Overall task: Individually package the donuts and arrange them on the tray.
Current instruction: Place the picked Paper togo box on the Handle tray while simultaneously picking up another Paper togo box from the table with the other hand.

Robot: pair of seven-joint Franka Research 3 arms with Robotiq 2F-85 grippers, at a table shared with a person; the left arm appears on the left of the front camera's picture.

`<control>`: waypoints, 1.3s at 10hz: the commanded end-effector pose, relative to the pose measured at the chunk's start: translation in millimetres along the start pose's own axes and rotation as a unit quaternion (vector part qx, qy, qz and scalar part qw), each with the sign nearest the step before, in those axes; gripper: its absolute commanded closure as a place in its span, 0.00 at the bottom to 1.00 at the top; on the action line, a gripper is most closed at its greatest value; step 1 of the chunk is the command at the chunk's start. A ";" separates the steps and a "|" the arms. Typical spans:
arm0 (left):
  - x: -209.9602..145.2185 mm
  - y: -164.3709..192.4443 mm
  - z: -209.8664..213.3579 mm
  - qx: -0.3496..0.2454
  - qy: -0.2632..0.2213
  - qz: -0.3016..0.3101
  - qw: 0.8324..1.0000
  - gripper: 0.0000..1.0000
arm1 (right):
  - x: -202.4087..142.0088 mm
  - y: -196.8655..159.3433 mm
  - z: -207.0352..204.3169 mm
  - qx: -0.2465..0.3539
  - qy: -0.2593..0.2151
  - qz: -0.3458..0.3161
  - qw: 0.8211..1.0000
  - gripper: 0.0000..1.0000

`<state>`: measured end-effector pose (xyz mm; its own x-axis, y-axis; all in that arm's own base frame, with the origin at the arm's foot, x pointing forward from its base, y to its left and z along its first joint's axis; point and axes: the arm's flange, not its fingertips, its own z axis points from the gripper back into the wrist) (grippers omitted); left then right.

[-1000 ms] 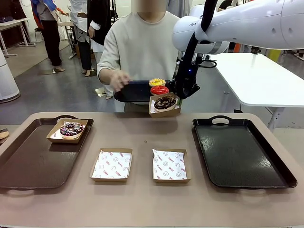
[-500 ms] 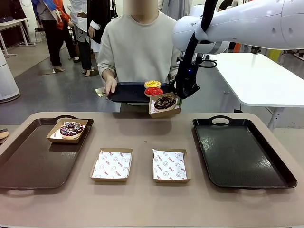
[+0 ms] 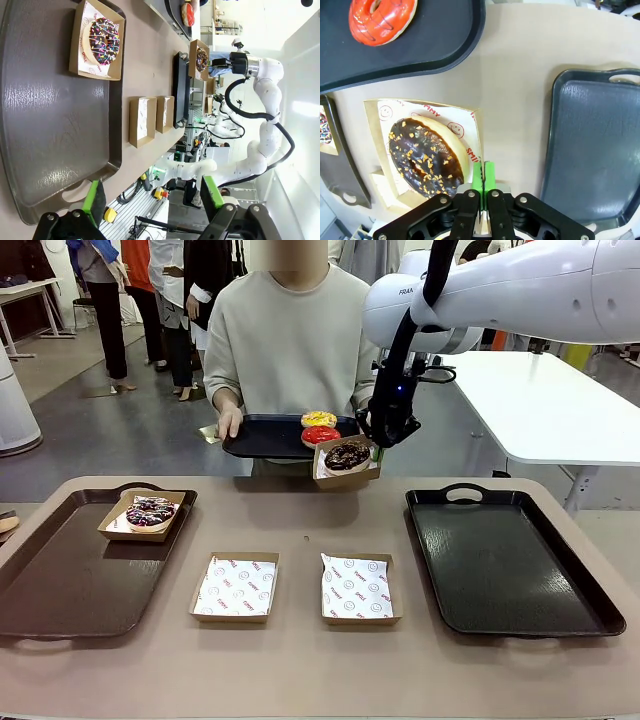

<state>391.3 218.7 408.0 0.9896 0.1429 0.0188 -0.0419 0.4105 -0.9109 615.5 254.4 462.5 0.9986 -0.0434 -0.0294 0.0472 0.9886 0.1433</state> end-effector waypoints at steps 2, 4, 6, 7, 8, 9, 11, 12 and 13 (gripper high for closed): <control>0.0 0.0 0.0 0.000 0.000 0.000 1.000 0.00 | 0.0 0.0 0.0 0.000 0.000 0.000 1.000 0.98; 6.2 -29.8 -4.0 0.044 0.023 0.006 0.999 0.00 | -18.9 -18.8 17.9 -0.022 0.016 0.054 0.998 0.98; 19.4 -73.4 -19.9 0.119 0.060 0.007 0.991 0.00 | -41.5 -63.4 44.8 -0.057 0.018 0.058 0.997 0.98; 27.1 -93.9 -30.6 0.146 0.079 0.011 0.986 0.00 | -48.7 -88.7 52.1 -0.058 0.020 0.050 0.997 0.98; 34.8 -113.7 -45.3 0.177 0.084 0.009 0.981 0.00 | -52.8 -115.3 55.1 -0.054 0.023 0.033 0.998 0.98; 37.8 -130.9 -64.3 0.205 0.095 0.007 0.974 0.00 | -55.8 -140.5 52.7 -0.053 0.030 0.020 0.998 0.98; 41.5 -158.2 -111.5 0.257 0.122 0.002 0.959 0.00 | -56.1 -185.5 40.0 -0.014 0.022 -0.003 1.000 0.98; 41.0 -169.1 -134.2 0.281 0.128 -0.004 0.951 0.00 | -54.5 -199.9 30.6 -0.006 0.020 -0.002 1.000 0.98; 42.6 -177.6 -157.1 0.309 0.131 -0.008 0.942 0.00 | -51.3 -211.1 19.7 -0.011 0.014 0.003 1.000 0.98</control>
<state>463.2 21.0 507.9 0.9873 -0.0764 -0.1395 -0.0160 0.8248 -0.5652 558.6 44.3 463.6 0.9941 -0.0628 -0.0886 0.0708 0.9934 0.0902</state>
